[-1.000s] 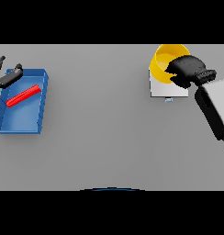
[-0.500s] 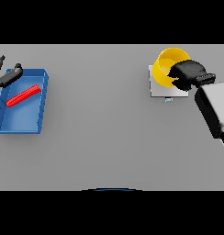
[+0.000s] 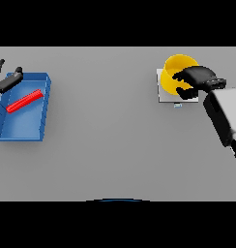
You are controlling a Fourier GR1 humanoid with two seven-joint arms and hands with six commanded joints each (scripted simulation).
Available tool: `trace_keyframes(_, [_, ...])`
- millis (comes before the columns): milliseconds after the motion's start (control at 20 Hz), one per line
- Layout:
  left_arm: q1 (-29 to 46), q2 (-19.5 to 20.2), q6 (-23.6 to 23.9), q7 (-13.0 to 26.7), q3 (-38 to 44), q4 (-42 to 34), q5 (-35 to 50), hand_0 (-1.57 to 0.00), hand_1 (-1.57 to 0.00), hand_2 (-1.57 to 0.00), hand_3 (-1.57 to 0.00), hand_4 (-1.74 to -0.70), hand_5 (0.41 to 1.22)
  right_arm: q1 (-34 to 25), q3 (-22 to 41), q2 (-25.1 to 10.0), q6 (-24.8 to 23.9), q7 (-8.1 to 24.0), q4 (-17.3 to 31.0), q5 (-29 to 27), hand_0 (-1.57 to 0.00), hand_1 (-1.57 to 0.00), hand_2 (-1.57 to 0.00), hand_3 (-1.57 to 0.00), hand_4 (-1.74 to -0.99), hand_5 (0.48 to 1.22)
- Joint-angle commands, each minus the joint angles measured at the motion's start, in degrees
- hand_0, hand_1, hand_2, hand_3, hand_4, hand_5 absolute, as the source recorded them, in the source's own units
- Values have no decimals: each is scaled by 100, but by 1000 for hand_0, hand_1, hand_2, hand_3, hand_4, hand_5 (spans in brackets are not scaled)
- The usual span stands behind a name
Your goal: Pick up the red beaker and tilt it to pour out 1 green nut into yellow bowl. Pick up the yellow bowl and place it on the metallic measuring scale.
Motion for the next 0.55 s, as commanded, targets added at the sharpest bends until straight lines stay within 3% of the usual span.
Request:
trace_keyframes(0, [-50,-33,1,51,-9,41,3,1,1,1,1,-840,764,9,-15,15,61,59,8,-26,-605,-556,-470,-391,-1496,890])
trace_keyframes(200, [-30,-43,43,88,-35,-27,-29,1,1,1,1,-834,750,-53,38,-33,128,0,49,27,-247,-243,-192,-164,-1448,824])
trace_keyframes(500, [16,-29,63,97,-49,-104,-47,1,1,1,1,-833,760,81,134,-59,292,90,-91,57,-64,-63,-50,-42,-1390,779])
